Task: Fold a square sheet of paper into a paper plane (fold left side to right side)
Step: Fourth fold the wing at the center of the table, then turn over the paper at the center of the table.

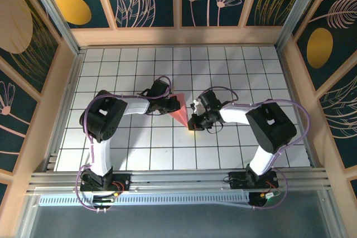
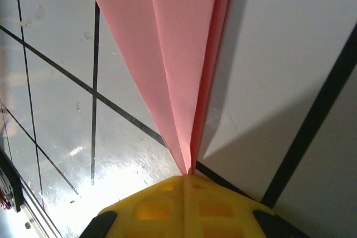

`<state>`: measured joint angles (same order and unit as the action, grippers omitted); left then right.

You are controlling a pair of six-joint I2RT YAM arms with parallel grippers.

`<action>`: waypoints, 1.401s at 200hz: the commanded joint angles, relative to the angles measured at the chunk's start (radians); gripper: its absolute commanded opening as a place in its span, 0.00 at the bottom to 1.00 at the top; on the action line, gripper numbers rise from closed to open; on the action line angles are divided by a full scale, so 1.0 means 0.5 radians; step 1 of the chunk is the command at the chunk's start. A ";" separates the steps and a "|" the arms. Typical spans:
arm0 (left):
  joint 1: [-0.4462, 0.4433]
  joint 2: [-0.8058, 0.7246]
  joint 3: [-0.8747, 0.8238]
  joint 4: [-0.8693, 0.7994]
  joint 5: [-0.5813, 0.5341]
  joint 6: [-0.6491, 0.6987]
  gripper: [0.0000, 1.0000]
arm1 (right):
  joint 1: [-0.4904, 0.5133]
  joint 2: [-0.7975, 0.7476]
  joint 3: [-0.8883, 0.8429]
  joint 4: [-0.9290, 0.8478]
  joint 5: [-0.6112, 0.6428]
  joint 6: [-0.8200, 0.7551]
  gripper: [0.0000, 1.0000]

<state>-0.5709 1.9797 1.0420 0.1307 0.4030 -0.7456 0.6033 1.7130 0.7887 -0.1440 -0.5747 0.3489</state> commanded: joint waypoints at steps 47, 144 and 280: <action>0.012 -0.054 0.046 -0.069 -0.017 0.012 0.09 | -0.096 -0.307 -0.001 -0.192 -0.065 -0.071 0.10; 0.012 -0.765 -0.165 0.006 -0.579 0.072 0.41 | -0.183 0.082 0.279 0.254 -0.056 -0.241 0.41; 0.043 -1.060 -0.334 -0.038 -0.784 0.128 0.55 | -0.202 0.292 0.403 0.457 -0.213 -0.198 0.00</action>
<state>-0.5659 1.4841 0.8692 0.1223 0.0097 -0.6922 0.5117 1.9007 1.0065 0.0467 -0.6571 0.2436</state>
